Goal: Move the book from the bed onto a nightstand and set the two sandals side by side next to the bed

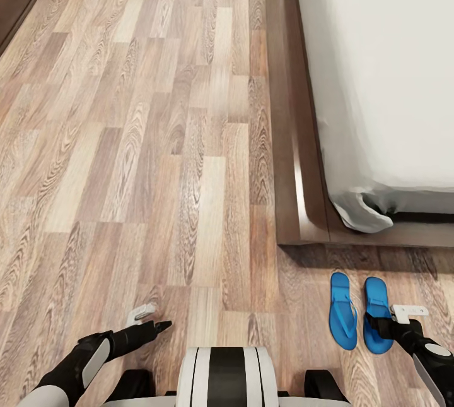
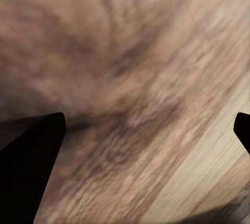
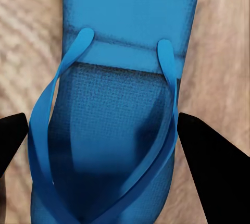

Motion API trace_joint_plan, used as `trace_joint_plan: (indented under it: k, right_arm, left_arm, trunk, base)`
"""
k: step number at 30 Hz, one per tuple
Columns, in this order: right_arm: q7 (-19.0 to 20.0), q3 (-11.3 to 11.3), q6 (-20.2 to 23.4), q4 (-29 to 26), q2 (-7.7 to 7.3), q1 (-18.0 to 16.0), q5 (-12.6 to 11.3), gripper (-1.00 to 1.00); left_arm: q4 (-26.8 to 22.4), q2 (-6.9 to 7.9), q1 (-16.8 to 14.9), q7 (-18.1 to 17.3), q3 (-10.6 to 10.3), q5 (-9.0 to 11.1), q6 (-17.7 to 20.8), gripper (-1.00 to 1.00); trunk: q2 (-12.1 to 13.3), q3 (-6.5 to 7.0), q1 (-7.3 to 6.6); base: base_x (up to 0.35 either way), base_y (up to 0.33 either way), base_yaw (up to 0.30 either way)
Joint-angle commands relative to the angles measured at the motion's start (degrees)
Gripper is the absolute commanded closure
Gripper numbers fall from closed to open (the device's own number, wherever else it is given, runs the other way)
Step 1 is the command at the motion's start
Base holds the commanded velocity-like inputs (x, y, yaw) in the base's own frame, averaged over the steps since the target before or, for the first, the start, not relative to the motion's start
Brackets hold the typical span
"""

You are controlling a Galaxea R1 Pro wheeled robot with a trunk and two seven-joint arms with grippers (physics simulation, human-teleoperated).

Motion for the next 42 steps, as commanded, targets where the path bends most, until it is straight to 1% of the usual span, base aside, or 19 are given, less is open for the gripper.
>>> trace_joint_plan:
  k: [1,18,21,42]
  right_arm:
    - [0.4,-0.21,0.27,-0.07,0.02,0.0,-0.33,1.0]
    - [0.34,-0.21,0.27,-0.07,0.02,0.0,-0.33,1.0]
    - [0.34,-0.21,0.28,-0.07,0.02,0.0,-0.33,1.0]
    - [0.32,-0.21,0.25,-0.07,0.02,0.0,-0.33,1.0]
  left_arm:
    - [-0.07,-0.69,-0.04,-0.22,0.29,1.56,-0.15,-1.0]
    - [-0.07,-0.69,-0.04,-0.22,0.28,1.56,-0.15,-1.0]
    - [-0.07,-0.69,-0.04,-0.22,0.28,1.56,-0.15,-1.0]
    - [-0.07,-0.69,-0.04,-0.22,0.36,1.56,-0.15,-1.0]
  trunk:
    - [-0.01,-0.02,0.01]
    - [-0.01,-0.02,0.01]
    - [-0.05,-0.69,0.08]
    - [-0.05,-0.69,0.08]
  base:
    - [0.006,-0.011,0.0]
    - [0.0,-0.001,0.0]
    - [0.0,0.0,0.0]
    - [0.0,0.0,0.0]
